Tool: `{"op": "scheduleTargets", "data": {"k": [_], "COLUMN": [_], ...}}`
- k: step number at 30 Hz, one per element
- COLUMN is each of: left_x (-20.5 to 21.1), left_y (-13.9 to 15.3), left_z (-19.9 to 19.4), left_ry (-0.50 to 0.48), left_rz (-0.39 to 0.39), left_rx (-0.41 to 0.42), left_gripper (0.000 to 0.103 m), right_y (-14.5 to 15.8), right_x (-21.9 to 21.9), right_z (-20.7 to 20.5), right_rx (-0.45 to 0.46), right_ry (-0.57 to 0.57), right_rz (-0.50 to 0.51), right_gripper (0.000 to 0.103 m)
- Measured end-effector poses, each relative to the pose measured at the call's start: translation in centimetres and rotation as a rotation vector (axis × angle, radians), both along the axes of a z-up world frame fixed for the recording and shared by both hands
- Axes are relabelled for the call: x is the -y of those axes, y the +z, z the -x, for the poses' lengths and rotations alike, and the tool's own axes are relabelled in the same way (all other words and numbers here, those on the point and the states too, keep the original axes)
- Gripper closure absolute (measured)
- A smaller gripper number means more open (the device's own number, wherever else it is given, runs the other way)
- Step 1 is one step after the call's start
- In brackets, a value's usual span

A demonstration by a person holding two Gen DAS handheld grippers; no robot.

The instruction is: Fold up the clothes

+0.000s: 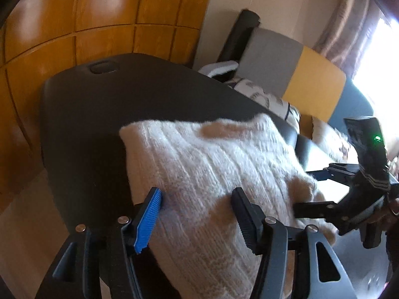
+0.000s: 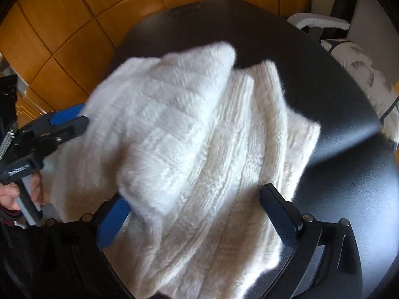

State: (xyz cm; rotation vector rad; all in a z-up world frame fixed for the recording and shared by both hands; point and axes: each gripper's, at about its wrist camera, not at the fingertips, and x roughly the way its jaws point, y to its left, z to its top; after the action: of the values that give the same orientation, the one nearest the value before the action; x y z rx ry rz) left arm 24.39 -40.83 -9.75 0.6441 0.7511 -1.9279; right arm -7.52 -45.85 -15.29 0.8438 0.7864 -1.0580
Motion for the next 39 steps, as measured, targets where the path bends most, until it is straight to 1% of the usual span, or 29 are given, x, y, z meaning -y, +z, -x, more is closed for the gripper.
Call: {"op": "scheduleTargets", "data": {"k": [2, 4, 6, 8, 9, 10, 12, 13, 14, 15, 18, 20, 22, 23, 24, 26, 29, 31, 33, 35, 38, 39], "left_x": [0.7, 1.8, 3.7, 5.2, 6.0, 6.7, 7.5, 7.6, 7.8, 7.9, 7.9, 8.1, 8.6, 8.9, 9.4, 10.3, 10.9, 11.1, 10.8, 10.0, 7.9, 6.9], "left_y": [0.6, 0.8, 0.3, -0.7, -1.2, -1.7, -2.4, -2.5, -2.6, -2.5, -1.7, -1.2, -1.0, -1.1, -1.3, -2.2, -3.5, -3.5, -3.0, -2.1, 0.1, 0.8], "left_z": [-0.5, -0.8, -0.8, -0.5, -0.3, -0.3, -0.5, -0.7, -1.0, -1.4, -2.0, -2.0, -1.7, -1.5, -1.1, -0.2, 1.1, 1.1, 0.7, 0.2, -0.3, -0.4], "left_ry": [0.033, 0.059, 0.078, 0.081, 0.082, 0.088, 0.094, 0.098, 0.105, 0.116, 0.122, 0.107, 0.099, 0.095, 0.086, 0.071, 0.044, 0.045, 0.053, 0.067, 0.084, 0.08], "left_rz": [0.021, 0.021, -0.023, -0.082, -0.112, -0.139, -0.179, -0.191, -0.201, -0.199, -0.141, -0.105, -0.08, -0.084, -0.103, -0.147, -0.187, -0.192, -0.183, -0.155, -0.068, -0.048], "left_rx": [-0.016, -0.02, -0.01, 0.008, 0.017, 0.015, -0.004, -0.017, -0.034, -0.045, -0.028, -0.012, 0.016, 0.021, 0.022, 0.046, 0.109, 0.108, 0.096, 0.084, 0.07, 0.055], "left_gripper": [0.044, 0.044, 0.044, 0.043, 0.043, 0.043, 0.041, 0.041, 0.041, 0.041, 0.043, 0.044, 0.044, 0.044, 0.044, 0.043, 0.043, 0.042, 0.043, 0.043, 0.043, 0.043], "right_y": [2.2, 4.2, 4.7, 3.9, 3.7, 2.7, 0.7, 0.0, 0.0, 0.4, 1.6, 3.2, 4.4, 4.7, 4.5, 2.8, 1.1, 1.7, 3.2, 4.7, 6.9, 7.5], "right_x": [-0.3, 0.0, 1.2, 2.6, 3.1, 3.6, 4.7, 5.1, 4.9, 4.6, 3.8, 3.3, 3.2, 3.2, 3.5, 4.6, 5.7, 4.6, 3.0, 1.4, -1.9, -3.3], "right_z": [-0.1, -0.1, -0.4, -1.2, -1.2, -0.9, -0.3, 0.2, 0.7, 0.8, 1.2, 1.2, 1.3, 1.2, 1.1, 0.7, 1.0, 1.4, 1.6, 1.8, 1.8, 1.6], "right_rx": [-0.021, 0.017, 0.012, 0.016, 0.03, 0.059, 0.115, 0.145, 0.168, 0.168, 0.166, 0.154, 0.18, 0.182, 0.164, 0.113, 0.079, 0.093, 0.087, 0.08, 0.065, 0.046], "right_ry": [0.018, 0.033, 0.037, 0.048, 0.053, 0.044, 0.028, 0.021, 0.022, 0.027, 0.041, 0.045, 0.044, 0.044, 0.038, 0.009, -0.044, -0.059, -0.055, -0.051, -0.045, -0.041], "right_rz": [0.058, 0.118, 0.145, 0.115, 0.085, 0.038, -0.055, -0.081, -0.061, -0.059, -0.046, 0.003, 0.039, 0.046, 0.032, -0.028, -0.068, -0.044, -0.024, -0.005, 0.034, 0.049], "right_gripper": [0.002, 0.002, 0.002, 0.002, 0.002, 0.002, 0.0, 0.0, 0.0, 0.0, 0.0, 0.0, 0.0, 0.0, 0.0, 0.0, 0.0, 0.0, 0.0, 0.0, 0.0, 0.0]}}
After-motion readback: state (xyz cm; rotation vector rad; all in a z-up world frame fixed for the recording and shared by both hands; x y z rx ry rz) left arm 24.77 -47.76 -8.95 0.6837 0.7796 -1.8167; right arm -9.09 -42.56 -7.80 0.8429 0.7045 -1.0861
